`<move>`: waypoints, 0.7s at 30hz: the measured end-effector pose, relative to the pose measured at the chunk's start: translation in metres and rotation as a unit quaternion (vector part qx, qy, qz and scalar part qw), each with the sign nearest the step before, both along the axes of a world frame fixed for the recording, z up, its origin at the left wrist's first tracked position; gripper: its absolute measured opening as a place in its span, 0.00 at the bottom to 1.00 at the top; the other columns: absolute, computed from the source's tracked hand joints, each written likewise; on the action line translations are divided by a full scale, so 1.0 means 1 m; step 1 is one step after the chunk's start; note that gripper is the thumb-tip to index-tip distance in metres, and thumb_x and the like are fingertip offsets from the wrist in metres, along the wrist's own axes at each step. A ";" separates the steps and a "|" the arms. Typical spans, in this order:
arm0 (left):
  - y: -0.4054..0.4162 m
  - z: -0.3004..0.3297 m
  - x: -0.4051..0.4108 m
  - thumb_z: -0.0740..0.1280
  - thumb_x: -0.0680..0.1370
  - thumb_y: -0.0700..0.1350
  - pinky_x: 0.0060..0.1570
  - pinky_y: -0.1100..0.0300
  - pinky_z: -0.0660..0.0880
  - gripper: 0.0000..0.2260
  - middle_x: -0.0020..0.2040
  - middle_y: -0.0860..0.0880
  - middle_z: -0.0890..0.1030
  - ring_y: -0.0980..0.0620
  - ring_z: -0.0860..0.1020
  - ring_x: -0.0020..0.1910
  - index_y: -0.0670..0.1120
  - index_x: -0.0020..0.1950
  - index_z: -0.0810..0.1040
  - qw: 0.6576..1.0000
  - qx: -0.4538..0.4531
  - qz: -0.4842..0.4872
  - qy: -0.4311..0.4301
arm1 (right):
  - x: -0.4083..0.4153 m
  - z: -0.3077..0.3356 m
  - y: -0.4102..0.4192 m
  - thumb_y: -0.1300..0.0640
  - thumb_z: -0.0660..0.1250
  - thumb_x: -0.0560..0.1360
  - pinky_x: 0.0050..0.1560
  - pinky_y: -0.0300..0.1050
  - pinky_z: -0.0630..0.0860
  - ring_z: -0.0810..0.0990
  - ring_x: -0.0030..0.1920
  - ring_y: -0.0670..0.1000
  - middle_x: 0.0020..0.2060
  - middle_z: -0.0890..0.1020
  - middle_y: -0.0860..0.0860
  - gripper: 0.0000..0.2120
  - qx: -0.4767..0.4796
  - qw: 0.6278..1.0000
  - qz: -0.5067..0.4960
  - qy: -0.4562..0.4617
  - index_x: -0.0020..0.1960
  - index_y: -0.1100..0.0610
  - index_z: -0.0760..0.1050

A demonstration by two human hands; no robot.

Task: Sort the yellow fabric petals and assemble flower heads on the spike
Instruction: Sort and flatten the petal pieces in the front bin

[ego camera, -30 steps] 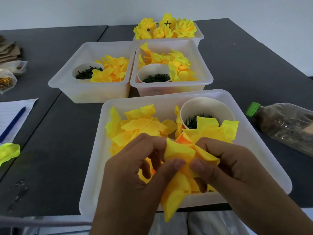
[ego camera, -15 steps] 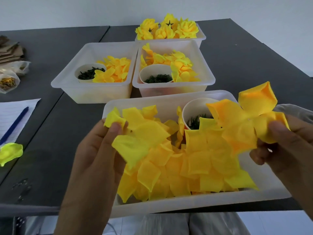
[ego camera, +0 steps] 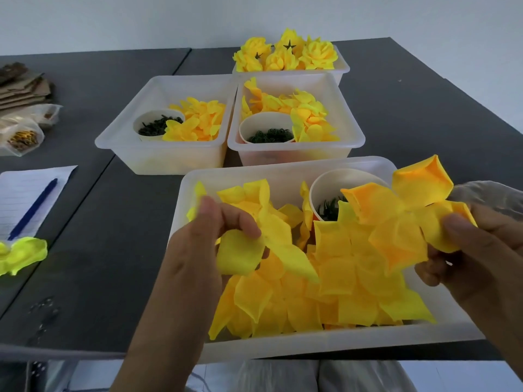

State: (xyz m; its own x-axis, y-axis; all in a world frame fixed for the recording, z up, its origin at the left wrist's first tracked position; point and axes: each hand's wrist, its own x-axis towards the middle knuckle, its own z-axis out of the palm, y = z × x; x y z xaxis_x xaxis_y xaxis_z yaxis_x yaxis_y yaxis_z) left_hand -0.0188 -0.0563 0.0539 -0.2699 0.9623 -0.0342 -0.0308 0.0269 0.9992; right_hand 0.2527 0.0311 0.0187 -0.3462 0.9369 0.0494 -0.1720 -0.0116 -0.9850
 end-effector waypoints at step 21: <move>0.040 0.003 -0.013 0.72 0.73 0.53 0.48 0.57 0.74 0.26 0.52 0.59 0.79 0.58 0.76 0.53 0.61 0.67 0.65 0.884 -0.016 0.090 0.459 | -0.040 0.029 -0.019 0.27 0.70 0.59 0.30 0.36 0.75 0.74 0.25 0.49 0.25 0.76 0.55 0.29 0.066 0.987 -0.003 -0.146 0.36 0.53 0.79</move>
